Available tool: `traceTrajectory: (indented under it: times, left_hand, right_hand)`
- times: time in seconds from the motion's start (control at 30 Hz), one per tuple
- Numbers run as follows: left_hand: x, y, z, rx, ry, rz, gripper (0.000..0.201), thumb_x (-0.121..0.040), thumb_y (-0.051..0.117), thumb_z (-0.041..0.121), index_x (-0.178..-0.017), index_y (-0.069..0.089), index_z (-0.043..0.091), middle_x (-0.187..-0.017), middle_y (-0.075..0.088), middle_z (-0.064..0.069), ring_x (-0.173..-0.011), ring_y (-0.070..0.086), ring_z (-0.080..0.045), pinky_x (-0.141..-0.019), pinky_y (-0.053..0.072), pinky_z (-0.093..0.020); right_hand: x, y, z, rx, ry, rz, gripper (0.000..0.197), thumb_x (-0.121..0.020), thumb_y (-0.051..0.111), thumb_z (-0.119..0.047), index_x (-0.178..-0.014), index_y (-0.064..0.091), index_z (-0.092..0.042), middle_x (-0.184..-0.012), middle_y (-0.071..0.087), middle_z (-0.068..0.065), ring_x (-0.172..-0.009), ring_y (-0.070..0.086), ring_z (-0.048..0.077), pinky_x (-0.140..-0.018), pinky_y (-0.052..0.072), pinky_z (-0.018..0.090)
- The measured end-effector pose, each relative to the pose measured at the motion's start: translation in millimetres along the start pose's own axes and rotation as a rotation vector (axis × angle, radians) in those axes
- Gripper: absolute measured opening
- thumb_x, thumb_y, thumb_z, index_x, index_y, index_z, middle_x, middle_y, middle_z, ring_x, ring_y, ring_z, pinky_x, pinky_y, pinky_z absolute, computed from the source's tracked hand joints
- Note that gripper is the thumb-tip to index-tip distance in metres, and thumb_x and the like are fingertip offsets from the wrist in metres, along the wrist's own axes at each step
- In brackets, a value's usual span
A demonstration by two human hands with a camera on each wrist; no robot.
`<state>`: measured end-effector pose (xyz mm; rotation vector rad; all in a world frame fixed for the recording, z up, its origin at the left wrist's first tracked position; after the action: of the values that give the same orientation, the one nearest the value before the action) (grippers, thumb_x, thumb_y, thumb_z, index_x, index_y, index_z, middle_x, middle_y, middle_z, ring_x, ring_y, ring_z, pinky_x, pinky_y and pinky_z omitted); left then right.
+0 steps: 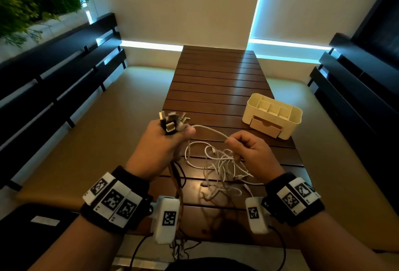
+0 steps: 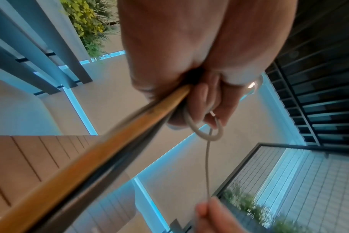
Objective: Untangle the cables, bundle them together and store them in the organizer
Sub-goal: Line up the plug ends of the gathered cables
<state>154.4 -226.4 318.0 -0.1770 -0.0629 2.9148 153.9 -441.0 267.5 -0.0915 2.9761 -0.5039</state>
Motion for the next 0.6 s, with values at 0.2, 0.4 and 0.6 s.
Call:
traceTrajectory:
  times: [0.2, 0.4, 0.6]
  left_hand:
    - [0.8, 0.8, -42.9, -0.610, -0.192, -0.161, 0.018, -0.093, 0.067, 0.023, -0.085, 0.064, 0.007, -0.070, 0.060, 0.000, -0.058, 0.052, -0.009, -0.060, 0.045, -0.028]
    - [-5.3, -0.2, -17.1, -0.604, -0.124, 0.052, 0.011, -0.094, 0.065, 0.032, -0.089, 0.061, 0.023, -0.083, 0.061, 0.007, -0.076, 0.054, -0.004, -0.063, 0.036, -0.021]
    - [-14.1, 37.5, -8.6, -0.549, -0.018, -0.157, 0.014, -0.095, 0.064, 0.028, -0.082, 0.063, 0.021, -0.077, 0.062, 0.005, -0.066, 0.053, -0.003, -0.064, 0.041, -0.023]
  right_hand:
    - [-9.5, -14.9, -23.0, 0.371, -0.215, 0.070, 0.009, -0.095, 0.062, -0.022, -0.088, 0.068, -0.024, -0.081, 0.061, -0.013, -0.077, 0.057, 0.004, -0.066, 0.044, 0.012]
    - [-10.0, 2.9, -27.4, 0.803, -0.385, -0.044, 0.012, -0.094, 0.062, -0.023, -0.093, 0.071, -0.014, -0.087, 0.059, -0.005, -0.075, 0.052, 0.010, -0.067, 0.047, 0.029]
    - [-4.9, 21.1, -60.9, 0.692, -0.580, -0.040, 0.010, -0.093, 0.063, -0.022, -0.093, 0.070, -0.014, -0.084, 0.054, -0.010, -0.070, 0.046, 0.003, -0.064, 0.037, 0.014]
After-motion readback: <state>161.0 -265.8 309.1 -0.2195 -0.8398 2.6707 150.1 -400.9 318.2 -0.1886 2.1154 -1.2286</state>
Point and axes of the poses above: each hand's wrist, its own x-axis away from the middle knuckle, its own y-axis out of the palm, z = x × y, the point moved 7 cm from there along -x, towards the middle knuckle
